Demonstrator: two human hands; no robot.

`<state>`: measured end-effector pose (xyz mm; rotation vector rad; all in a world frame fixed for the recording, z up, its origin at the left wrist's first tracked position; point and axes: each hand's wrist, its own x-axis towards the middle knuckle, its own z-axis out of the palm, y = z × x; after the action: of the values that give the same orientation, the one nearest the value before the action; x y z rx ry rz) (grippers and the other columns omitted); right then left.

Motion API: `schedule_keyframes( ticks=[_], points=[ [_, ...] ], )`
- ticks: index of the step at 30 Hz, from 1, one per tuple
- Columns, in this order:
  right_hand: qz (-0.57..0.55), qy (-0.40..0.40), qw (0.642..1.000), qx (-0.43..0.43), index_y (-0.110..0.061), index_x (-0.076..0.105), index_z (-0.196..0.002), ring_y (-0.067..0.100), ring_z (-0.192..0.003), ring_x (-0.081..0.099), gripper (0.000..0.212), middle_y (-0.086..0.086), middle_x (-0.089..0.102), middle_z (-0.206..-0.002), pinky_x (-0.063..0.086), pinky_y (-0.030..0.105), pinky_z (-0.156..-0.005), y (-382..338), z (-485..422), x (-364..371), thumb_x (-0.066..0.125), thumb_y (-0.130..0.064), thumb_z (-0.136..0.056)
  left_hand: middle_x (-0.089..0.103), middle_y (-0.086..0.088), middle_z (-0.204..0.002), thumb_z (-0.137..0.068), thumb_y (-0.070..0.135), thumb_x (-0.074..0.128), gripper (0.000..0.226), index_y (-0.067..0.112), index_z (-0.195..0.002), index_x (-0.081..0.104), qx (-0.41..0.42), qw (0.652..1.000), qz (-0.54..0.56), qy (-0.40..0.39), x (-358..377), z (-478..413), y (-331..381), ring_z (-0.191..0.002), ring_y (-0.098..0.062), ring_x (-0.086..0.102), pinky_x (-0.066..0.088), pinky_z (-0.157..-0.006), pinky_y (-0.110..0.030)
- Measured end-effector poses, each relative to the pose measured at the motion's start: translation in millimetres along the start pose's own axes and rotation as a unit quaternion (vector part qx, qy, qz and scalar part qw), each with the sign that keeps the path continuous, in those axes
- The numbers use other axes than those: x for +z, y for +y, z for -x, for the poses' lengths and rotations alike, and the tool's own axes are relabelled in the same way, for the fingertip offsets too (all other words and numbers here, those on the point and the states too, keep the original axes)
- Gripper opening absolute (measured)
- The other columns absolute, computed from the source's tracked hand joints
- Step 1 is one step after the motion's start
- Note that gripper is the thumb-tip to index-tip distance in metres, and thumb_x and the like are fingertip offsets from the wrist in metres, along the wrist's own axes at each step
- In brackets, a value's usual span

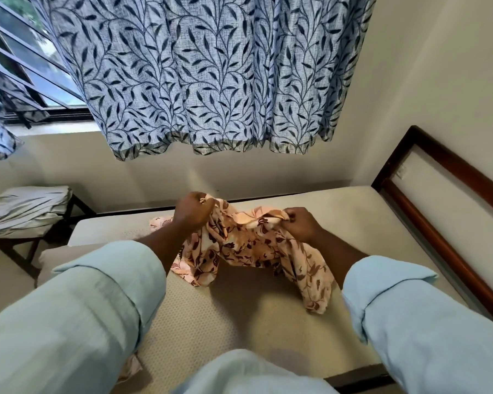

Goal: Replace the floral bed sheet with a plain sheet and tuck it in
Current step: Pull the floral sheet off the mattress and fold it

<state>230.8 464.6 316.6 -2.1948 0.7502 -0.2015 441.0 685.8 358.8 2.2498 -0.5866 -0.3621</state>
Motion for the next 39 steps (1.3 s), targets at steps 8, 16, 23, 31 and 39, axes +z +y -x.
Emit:
schedule_keyframes(
  ticks=[8,16,23,31,39],
  points=[
    [-0.058,-0.062,0.995,-0.049,-0.018,0.074,-0.09,0.01,-0.072,0.058,0.019,0.0,0.071,-0.083,0.041,0.024,-0.064,-53,-10,20,0.058,-0.019,-0.1,0.069,-0.003,-0.113,-0.096,0.029,0.062,0.03,0.011,-0.119,0.07,0.103,0.984,-0.062,-0.129,27,5,27,-0.1,-0.019,0.064,0.054,-0.086,-0.034],
    [-0.073,-0.085,0.992,-0.054,-0.014,0.074,-0.089,0.013,-0.068,0.053,0.018,0.003,0.066,-0.077,0.038,0.03,-0.063,-63,-15,27,0.061,-0.022,-0.099,0.067,-0.005,-0.087,-0.096,0.032,0.061,0.021,0.015,-0.1,0.071,0.144,0.958,-0.108,-0.221,33,5,42,-0.08,-0.019,0.06,0.045,-0.063,-0.029],
    [-0.003,-0.092,0.993,-0.068,-0.026,0.075,-0.082,0.013,-0.067,0.06,0.019,-0.005,0.068,-0.072,0.044,0.029,-0.061,-58,-16,34,0.063,-0.023,-0.096,0.07,0.001,-0.085,-0.096,0.039,0.063,0.024,0.019,-0.101,0.075,0.16,0.964,-0.121,-0.173,35,1,31,-0.075,-0.014,0.065,0.05,-0.061,-0.028],
    [0.164,-0.015,0.986,-0.011,-0.018,0.075,-0.11,0.019,-0.08,0.067,0.033,0.001,0.074,-0.098,0.05,0.026,-0.066,-20,-13,32,0.065,-0.043,-0.09,0.072,-0.003,-0.099,-0.097,0.038,0.061,0.03,0.015,-0.109,0.074,0.152,0.972,-0.111,-0.143,29,-3,25,-0.084,-0.015,0.066,0.056,-0.072,-0.031],
    [0.242,-0.003,0.97,0.004,-0.021,0.062,-0.104,0.021,-0.085,0.064,0.028,0.002,0.069,-0.1,0.047,0.029,-0.071,-17,-12,37,0.045,-0.042,-0.103,0.071,-0.008,-0.118,-0.09,0.043,0.06,0.047,0.008,-0.119,0.071,0.146,0.977,-0.105,-0.118,24,-4,16,-0.1,-0.019,0.067,0.058,-0.083,-0.034]
  ],
)
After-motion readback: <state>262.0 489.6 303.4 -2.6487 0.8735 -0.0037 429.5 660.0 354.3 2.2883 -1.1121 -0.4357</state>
